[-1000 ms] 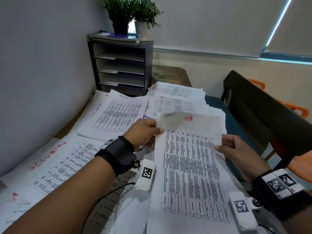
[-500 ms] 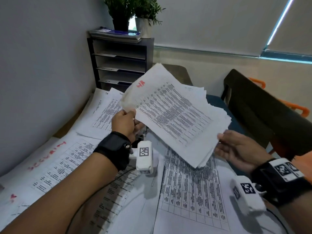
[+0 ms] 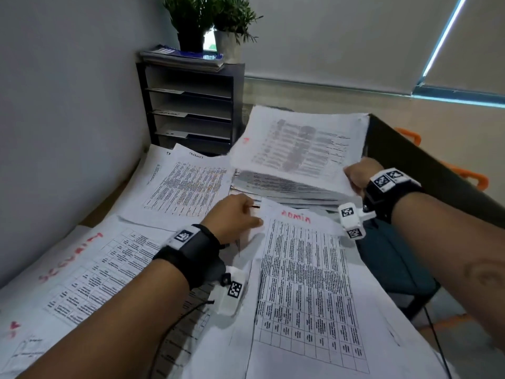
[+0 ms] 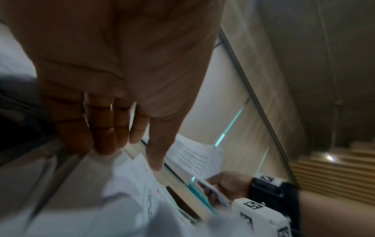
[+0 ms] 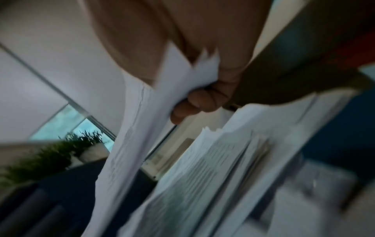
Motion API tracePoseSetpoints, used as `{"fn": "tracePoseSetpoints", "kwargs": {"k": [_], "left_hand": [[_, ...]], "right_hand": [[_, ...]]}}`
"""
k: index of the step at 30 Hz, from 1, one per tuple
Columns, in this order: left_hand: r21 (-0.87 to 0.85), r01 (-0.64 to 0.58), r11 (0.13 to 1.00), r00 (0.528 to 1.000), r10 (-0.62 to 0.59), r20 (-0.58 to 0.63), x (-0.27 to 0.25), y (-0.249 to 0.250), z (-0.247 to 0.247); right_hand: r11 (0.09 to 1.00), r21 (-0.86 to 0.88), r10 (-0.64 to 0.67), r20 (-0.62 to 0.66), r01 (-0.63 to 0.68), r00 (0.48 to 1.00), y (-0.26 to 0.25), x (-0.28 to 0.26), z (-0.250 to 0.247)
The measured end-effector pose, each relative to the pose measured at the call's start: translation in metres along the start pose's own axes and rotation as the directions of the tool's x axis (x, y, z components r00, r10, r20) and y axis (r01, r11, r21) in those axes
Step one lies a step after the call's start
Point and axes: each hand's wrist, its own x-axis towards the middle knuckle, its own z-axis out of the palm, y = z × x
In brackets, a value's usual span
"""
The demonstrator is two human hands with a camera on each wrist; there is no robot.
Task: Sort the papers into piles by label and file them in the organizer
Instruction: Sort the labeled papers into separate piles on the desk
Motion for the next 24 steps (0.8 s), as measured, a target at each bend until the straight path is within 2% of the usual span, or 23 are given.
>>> {"fn": "tracePoseSetpoints", "kwargs": {"k": [3,5,8,11,15,20,24], "left_hand": [[0.246,-0.048,0.968,0.995,0.024,0.1,0.0,0.008,0.006],[0.308,-0.011,0.951,0.985,-0.043,0.167,-0.003,0.01,0.009],[0.333,0.02,0.943,0.975,-0.092,0.203,-0.005,0.011,0.01],[0.311,0.024,0.95,0.972,-0.096,0.216,-0.004,0.011,0.01],[0.255,0.042,0.966,0.971,-0.1,0.218,-0.005,0.012,0.009],[0.261,0.038,0.965,0.974,-0.093,0.205,-0.005,0.01,0.01],[0.263,-0.025,0.965,0.967,-0.043,0.25,-0.01,0.016,0.013]], "right_hand": [[0.992,-0.126,0.001,0.023,0.002,1.0,0.001,0.01,-0.004],[0.987,-0.16,0.012,0.017,-0.009,1.0,0.004,-0.001,-0.005],[0.981,-0.184,-0.061,0.007,0.062,0.998,0.013,-0.029,0.0],[0.994,0.019,-0.106,0.124,0.104,0.987,0.034,-0.07,0.005],[0.959,0.283,-0.109,0.3,0.021,0.948,0.069,-0.128,0.012],[0.865,0.497,-0.076,0.275,-0.074,0.958,0.091,-0.144,0.016],[0.864,0.5,-0.095,0.295,-0.069,0.951,0.092,-0.15,0.014]]}}
